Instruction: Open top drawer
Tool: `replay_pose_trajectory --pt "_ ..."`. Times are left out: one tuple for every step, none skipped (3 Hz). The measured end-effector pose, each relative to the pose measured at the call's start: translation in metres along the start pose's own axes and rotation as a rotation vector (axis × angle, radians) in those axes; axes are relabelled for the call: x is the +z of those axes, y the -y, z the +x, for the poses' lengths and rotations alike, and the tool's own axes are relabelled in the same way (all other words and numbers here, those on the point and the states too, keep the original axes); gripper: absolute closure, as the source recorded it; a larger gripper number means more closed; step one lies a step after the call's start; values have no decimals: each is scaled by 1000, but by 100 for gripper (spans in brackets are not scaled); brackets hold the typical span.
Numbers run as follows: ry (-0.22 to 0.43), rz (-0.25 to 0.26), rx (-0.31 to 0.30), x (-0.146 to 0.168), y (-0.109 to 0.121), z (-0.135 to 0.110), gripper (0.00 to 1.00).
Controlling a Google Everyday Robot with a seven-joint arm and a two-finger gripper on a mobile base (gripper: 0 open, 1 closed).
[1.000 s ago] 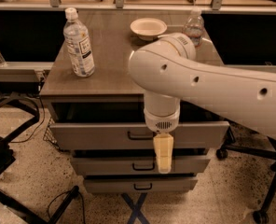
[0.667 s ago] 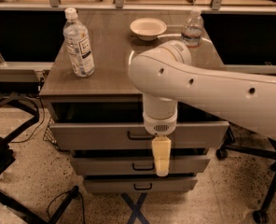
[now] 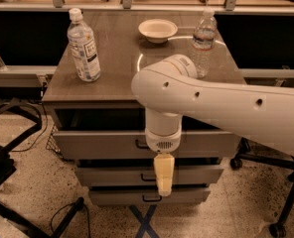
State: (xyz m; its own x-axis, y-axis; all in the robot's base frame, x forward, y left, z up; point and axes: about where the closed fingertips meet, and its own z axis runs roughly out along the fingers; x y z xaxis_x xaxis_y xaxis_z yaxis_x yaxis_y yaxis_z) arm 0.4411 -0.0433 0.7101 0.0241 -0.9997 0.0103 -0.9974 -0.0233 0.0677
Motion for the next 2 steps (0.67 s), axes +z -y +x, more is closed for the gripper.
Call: replay_pose_trajectory --pt "29 -24 -35 12 -1 -17 0" --pt "48 -56 -48 28 3 -22 0"
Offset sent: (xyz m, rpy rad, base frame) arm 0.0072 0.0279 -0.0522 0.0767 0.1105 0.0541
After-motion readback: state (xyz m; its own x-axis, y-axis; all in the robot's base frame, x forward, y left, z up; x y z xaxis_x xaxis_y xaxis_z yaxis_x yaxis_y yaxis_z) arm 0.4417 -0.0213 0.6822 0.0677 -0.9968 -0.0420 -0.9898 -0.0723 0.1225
